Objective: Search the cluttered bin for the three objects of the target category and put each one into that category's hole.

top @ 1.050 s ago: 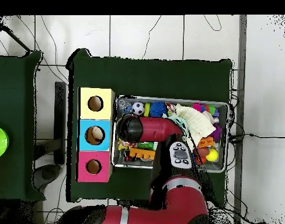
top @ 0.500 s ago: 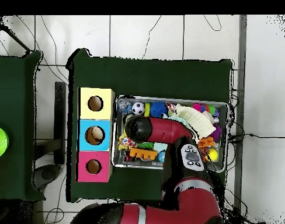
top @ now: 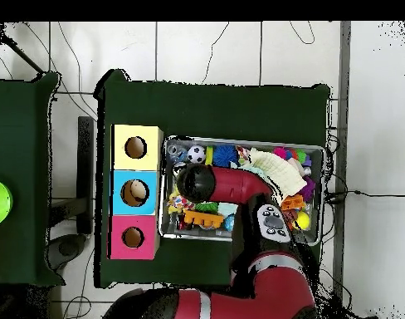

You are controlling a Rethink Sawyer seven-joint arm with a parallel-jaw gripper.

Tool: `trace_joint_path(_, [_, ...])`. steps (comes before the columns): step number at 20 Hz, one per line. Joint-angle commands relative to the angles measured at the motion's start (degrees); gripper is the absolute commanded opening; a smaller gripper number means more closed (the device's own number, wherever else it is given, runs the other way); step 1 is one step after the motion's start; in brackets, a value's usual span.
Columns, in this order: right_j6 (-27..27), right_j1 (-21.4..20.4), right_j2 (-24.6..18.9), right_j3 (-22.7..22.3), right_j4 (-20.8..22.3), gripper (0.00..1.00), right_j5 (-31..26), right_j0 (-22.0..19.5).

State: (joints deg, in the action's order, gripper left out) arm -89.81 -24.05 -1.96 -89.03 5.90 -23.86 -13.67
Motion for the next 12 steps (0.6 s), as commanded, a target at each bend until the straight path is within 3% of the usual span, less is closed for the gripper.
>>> trace_joint_path(1, [-8.5, 1.3, -5.9, -2.9, -1.2, 1.0, 5.2, -1.7])
trace_joint_path(7, [-10.9, 3.1, -3.1, -1.0, -0.7, 1.0, 8.0, 0.9])
trace_joint_path(12, [-13.0, 4.2, 3.7, 1.0, 0.2, 1.0, 9.5, 5.9])
